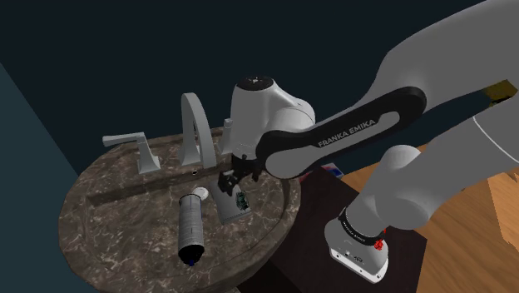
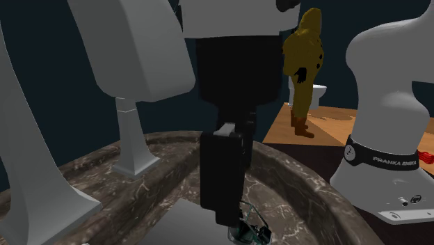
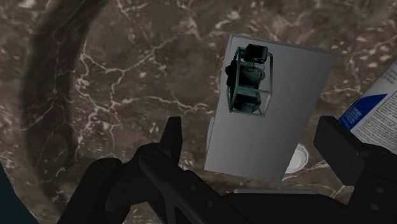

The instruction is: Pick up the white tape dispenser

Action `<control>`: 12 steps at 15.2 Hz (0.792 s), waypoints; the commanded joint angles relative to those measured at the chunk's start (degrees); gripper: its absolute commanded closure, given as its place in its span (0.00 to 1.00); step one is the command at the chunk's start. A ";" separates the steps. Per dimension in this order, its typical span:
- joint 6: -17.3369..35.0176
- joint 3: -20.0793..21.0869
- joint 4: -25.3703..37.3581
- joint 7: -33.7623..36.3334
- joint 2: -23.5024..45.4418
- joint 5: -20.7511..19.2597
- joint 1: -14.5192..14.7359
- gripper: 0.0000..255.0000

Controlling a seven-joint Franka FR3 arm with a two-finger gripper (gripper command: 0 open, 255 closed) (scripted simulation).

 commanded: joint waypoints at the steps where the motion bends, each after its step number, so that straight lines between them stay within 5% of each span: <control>1: 1.99 0.60 -0.29 0.77 1.70 -0.26 -0.09 0.00; 8: 7.47 1.53 -1.72 2.04 5.92 -1.71 -0.80 0.00; 9: 7.53 1.50 -1.75 2.00 5.94 -1.73 -0.82 1.00; 12: 7.51 1.46 -1.78 1.94 5.89 -1.71 -0.84 1.00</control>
